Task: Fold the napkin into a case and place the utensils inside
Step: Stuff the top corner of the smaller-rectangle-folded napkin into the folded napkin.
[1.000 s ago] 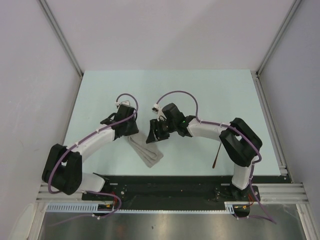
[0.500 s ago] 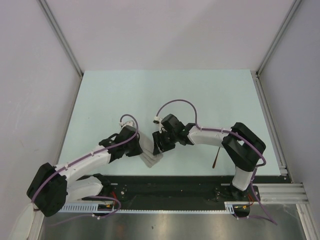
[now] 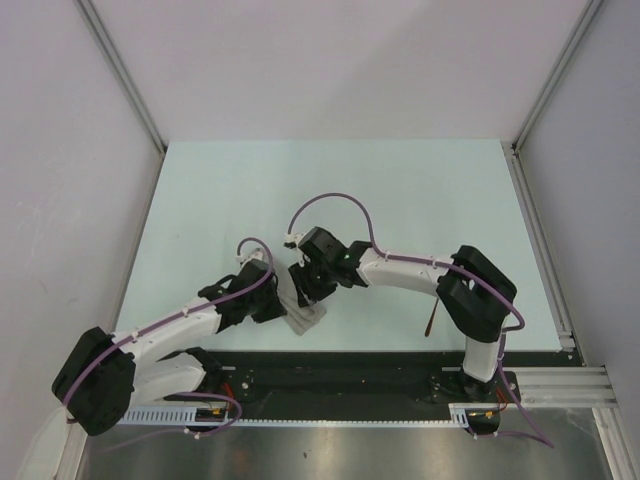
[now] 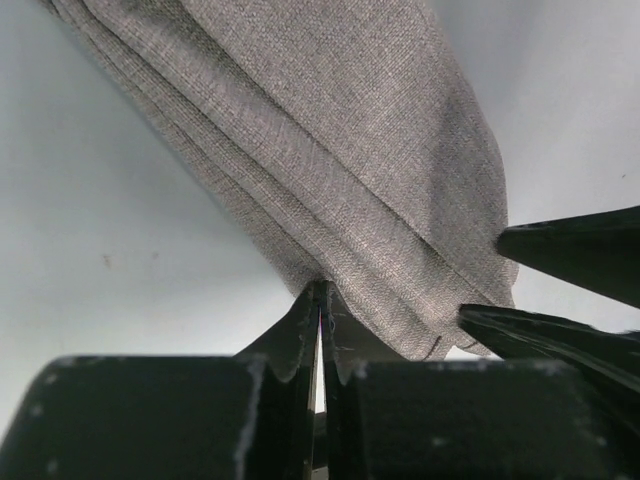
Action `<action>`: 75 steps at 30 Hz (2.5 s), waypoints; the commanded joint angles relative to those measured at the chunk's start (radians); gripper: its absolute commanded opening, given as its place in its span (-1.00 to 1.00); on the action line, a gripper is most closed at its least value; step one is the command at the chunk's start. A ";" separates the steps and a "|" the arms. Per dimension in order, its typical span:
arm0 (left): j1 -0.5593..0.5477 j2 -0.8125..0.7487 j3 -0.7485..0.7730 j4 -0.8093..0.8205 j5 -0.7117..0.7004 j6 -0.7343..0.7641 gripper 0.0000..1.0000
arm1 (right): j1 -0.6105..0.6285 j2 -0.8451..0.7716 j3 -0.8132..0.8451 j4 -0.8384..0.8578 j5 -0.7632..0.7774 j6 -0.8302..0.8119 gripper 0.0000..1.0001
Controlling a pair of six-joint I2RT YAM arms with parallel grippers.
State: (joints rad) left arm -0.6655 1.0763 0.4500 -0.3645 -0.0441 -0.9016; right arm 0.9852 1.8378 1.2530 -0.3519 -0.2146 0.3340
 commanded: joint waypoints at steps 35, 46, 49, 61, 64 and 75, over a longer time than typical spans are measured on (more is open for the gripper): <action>-0.009 0.005 -0.054 0.041 -0.030 -0.077 -0.99 | 0.142 0.057 0.112 -0.136 0.050 0.045 -0.70; -0.011 -0.048 -0.045 0.004 -0.019 -0.046 -0.99 | 0.144 0.104 0.077 -0.084 0.040 0.077 -0.69; -0.009 -0.142 -0.013 -0.085 -0.054 -0.033 -0.99 | 0.142 0.107 0.063 -0.067 0.035 0.085 -0.68; 0.124 -0.058 0.115 0.012 0.064 0.015 -0.99 | 0.129 0.081 -0.024 0.007 0.023 0.122 -0.66; 0.127 0.042 0.116 0.059 0.078 0.021 -1.00 | 0.127 0.083 -0.029 0.021 0.017 0.131 -0.64; 0.152 0.143 0.044 0.087 -0.039 0.118 -1.00 | 0.084 -0.101 -0.038 -0.018 0.034 0.111 -0.25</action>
State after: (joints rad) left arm -0.5247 1.2015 0.5137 -0.2871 -0.0250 -0.8516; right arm 1.0840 1.8702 1.2163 -0.3485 -0.2066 0.4885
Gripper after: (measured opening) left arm 0.003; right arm 0.346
